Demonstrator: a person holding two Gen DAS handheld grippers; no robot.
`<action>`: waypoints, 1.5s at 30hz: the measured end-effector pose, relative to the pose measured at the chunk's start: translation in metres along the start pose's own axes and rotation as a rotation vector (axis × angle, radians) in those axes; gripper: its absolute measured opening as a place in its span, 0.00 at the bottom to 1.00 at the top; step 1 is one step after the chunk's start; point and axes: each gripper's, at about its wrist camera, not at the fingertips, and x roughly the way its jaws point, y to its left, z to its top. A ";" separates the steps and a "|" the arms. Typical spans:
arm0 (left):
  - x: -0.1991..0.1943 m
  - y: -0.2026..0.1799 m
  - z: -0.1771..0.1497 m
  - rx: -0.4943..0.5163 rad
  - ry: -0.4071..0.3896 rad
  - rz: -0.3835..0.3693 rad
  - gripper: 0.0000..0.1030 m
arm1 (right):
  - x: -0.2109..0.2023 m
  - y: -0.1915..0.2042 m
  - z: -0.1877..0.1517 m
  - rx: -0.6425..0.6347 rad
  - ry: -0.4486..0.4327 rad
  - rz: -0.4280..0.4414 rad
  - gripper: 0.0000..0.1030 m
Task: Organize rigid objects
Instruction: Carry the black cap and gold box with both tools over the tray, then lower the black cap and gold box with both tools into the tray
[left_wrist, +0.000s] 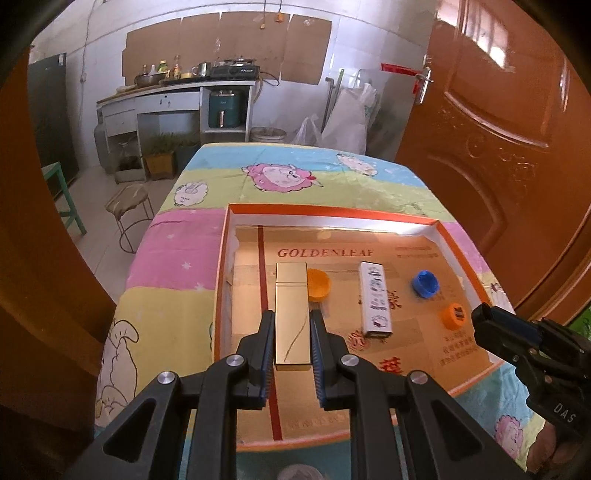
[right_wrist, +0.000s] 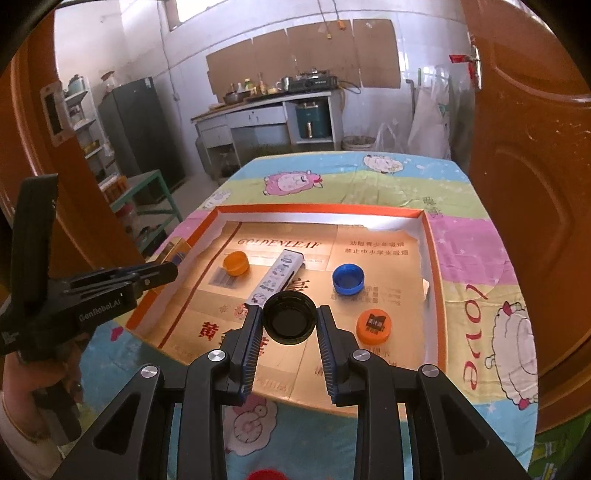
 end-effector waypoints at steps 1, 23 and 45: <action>0.002 0.001 0.001 -0.002 0.003 0.001 0.18 | 0.004 -0.001 0.000 0.003 0.006 0.003 0.29; 0.043 0.012 0.015 -0.018 0.046 0.037 0.18 | 0.047 -0.010 0.005 0.006 0.058 0.018 0.29; 0.064 0.016 0.018 -0.012 0.069 0.043 0.18 | 0.069 -0.007 0.009 -0.048 0.112 -0.023 0.29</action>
